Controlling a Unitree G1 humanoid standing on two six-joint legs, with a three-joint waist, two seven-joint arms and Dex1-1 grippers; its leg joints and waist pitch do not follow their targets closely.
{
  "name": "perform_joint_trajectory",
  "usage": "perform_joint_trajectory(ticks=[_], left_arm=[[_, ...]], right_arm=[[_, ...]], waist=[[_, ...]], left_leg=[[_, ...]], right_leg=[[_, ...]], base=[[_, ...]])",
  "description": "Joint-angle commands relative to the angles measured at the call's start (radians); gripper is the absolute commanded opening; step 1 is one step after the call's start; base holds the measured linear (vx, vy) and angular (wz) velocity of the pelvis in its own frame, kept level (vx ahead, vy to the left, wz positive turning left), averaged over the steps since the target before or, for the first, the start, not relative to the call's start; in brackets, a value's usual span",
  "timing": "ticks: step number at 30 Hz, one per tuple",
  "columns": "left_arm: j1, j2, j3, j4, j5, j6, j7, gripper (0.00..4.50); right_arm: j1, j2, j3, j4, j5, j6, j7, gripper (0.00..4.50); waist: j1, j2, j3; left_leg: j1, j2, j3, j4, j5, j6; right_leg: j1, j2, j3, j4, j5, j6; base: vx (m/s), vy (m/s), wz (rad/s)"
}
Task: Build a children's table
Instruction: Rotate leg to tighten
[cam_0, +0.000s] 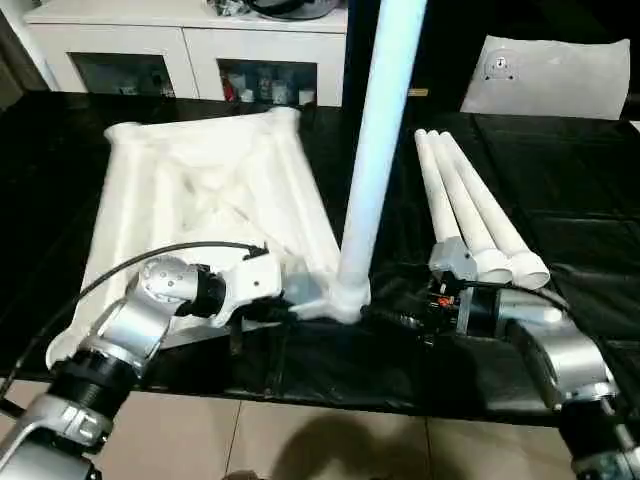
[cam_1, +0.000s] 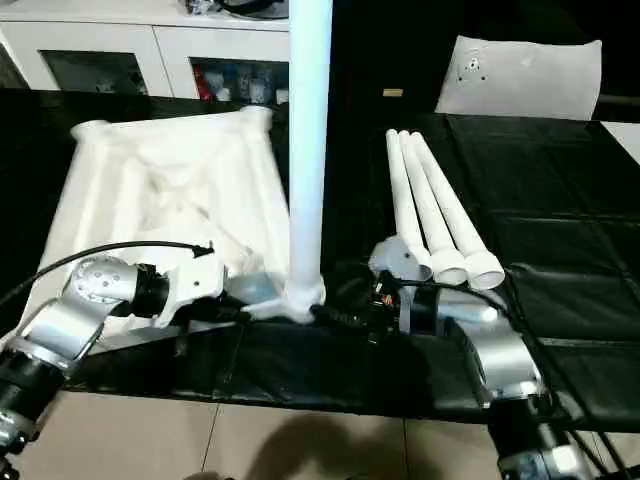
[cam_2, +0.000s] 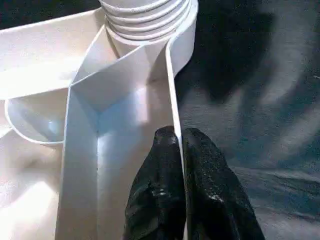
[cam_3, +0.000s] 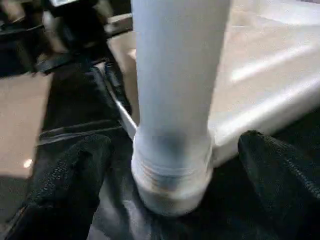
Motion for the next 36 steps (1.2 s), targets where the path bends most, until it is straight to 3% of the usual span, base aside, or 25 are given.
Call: perform_joint_trajectory(ticks=[1,4,10,18,27,36], left_arm=[[-0.004,0.003,-0.085,0.018,0.030,-0.052,-0.077,0.00],[-0.021,0.005,-0.099,0.046,0.037,-0.093,-0.101,0.00],[-0.043,0.000,-0.116,0.075,0.047,-0.136,-0.133,0.00],[-0.063,-0.005,-0.123,0.115,0.049,-0.175,-0.145,0.00],[-0.065,-0.004,-0.126,0.143,0.054,-0.199,-0.147,0.00],[-0.053,-0.005,-0.110,0.144,0.049,-0.185,-0.121,0.00]], right_arm=[[-0.019,-0.012,0.021,0.019,-0.015,-0.021,0.044,4.43],[-0.043,-0.022,0.054,0.044,-0.032,-0.042,0.094,4.43],[-0.078,-0.013,0.105,0.106,-0.063,-0.083,0.141,4.27],[-0.106,0.004,0.114,0.148,-0.040,-0.070,0.186,3.75],[-0.103,0.014,0.107,0.167,-0.018,-0.051,0.211,2.87],[-0.069,0.042,0.106,0.140,0.012,-0.018,0.201,2.74]], waist=[[-0.001,-0.007,-0.053],[0.009,-0.009,-0.054],[0.009,-0.012,-0.054],[0.012,-0.011,-0.056],[0.013,-0.011,-0.057],[0.015,-0.014,-0.056]], left_leg=[[0.001,0.030,0.003,-0.055,-0.152,0.059],[0.000,0.029,0.004,-0.054,-0.151,0.055],[-0.001,0.029,0.002,-0.054,-0.159,0.043],[-0.001,0.030,0.003,-0.052,-0.149,0.051],[-0.001,0.030,0.002,-0.052,-0.148,0.046],[-0.001,0.030,0.003,-0.053,-0.148,0.046]], right_leg=[[0.051,-0.059,0.031,-0.063,-0.113,-0.229],[0.051,-0.058,0.030,-0.061,-0.115,-0.228],[0.052,-0.061,0.031,-0.062,-0.150,-0.219],[0.052,-0.060,0.029,-0.058,-0.120,-0.229],[0.054,-0.060,0.028,-0.057,-0.115,-0.232],[0.053,-0.060,0.029,-0.057,-0.128,-0.228]], base=[[0.000,0.000,0.00],[0.000,0.000,0.00],[0.000,0.000,0.00],[0.000,0.000,0.00],[0.000,0.000,0.00],[0.000,0.000,0.00]])
